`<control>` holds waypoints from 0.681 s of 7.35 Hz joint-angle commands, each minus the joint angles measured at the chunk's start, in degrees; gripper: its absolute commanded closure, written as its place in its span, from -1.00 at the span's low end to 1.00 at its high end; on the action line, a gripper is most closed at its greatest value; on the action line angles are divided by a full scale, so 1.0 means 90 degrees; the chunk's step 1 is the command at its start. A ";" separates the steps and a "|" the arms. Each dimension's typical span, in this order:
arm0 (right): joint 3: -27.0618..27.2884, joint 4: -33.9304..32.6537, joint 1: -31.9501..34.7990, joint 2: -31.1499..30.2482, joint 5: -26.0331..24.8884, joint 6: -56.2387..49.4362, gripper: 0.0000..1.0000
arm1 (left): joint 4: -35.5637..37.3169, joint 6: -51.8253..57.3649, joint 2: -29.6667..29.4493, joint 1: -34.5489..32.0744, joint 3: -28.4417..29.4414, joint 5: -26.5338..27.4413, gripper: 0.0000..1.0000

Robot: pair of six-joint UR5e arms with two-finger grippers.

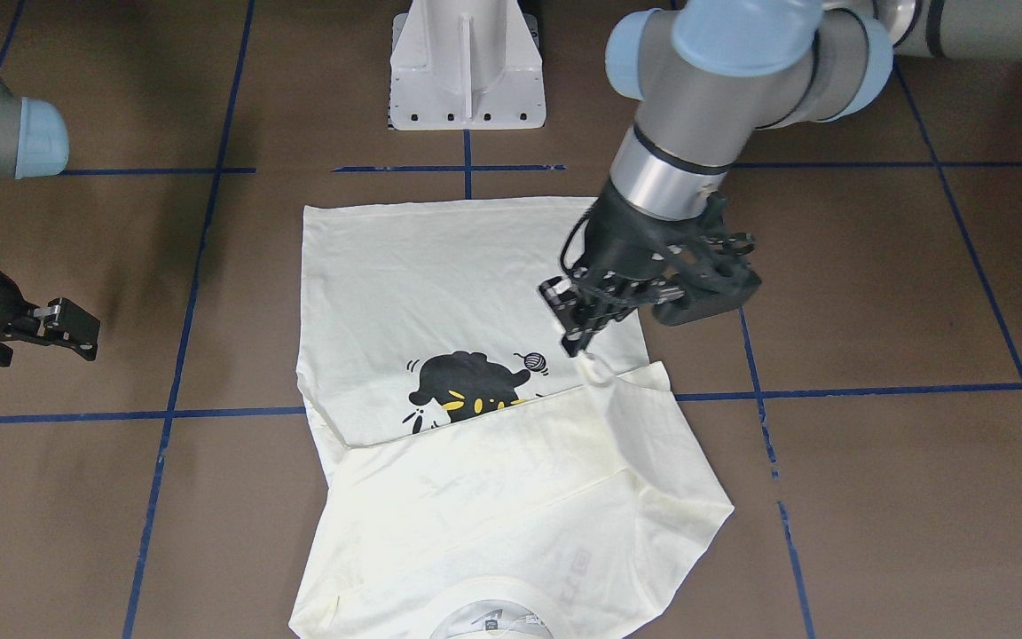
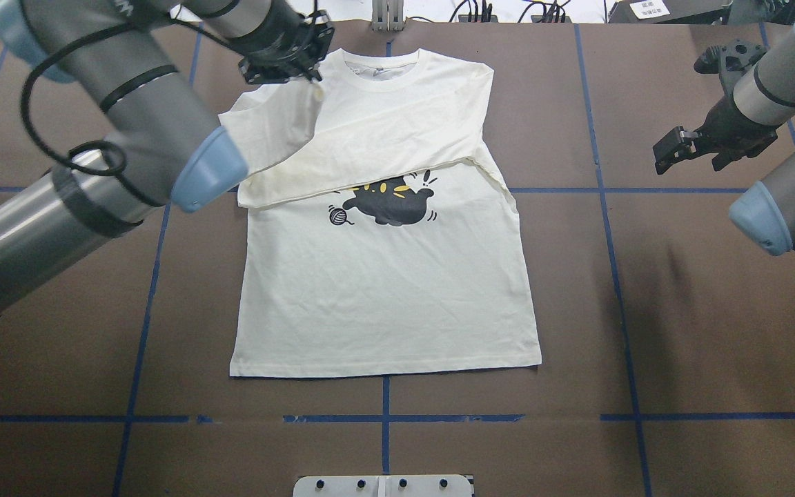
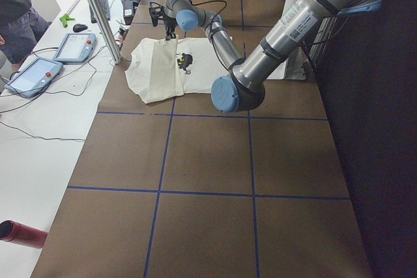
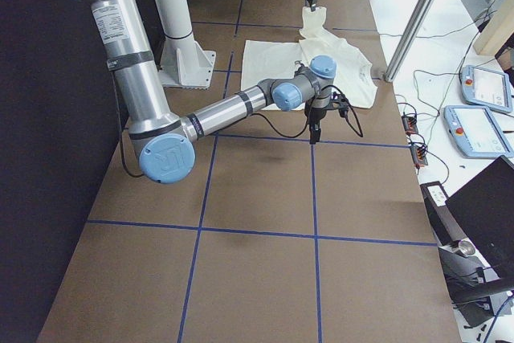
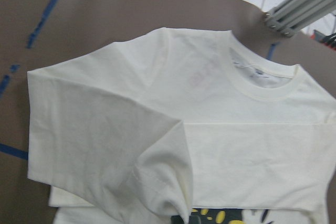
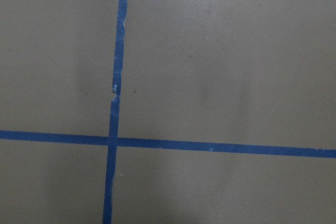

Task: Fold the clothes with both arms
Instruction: 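Fold the held sleeve across the chest with the left gripper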

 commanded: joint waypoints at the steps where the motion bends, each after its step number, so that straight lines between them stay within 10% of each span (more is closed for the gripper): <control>1: -0.0018 -0.0011 0.0000 0.0004 0.0000 0.0003 -1.00 | -0.1462 -0.1426 -0.1260 0.0643 0.1968 0.0067 1.00; 3: -0.0028 -0.0011 0.0000 0.0014 0.0000 0.0022 -1.00 | -0.2433 -0.1928 -0.1896 0.1764 0.3377 0.1854 1.00; 4: -0.0028 -0.0011 0.0000 0.0063 0.0000 0.0051 -1.00 | -0.3076 -0.1717 -0.1858 0.1915 0.3730 0.2058 -0.98; 5: -0.0028 -0.0011 -0.0010 0.0073 0.0000 0.0081 -1.00 | -0.3189 -0.1126 -0.1781 0.2071 0.3705 0.2099 -1.00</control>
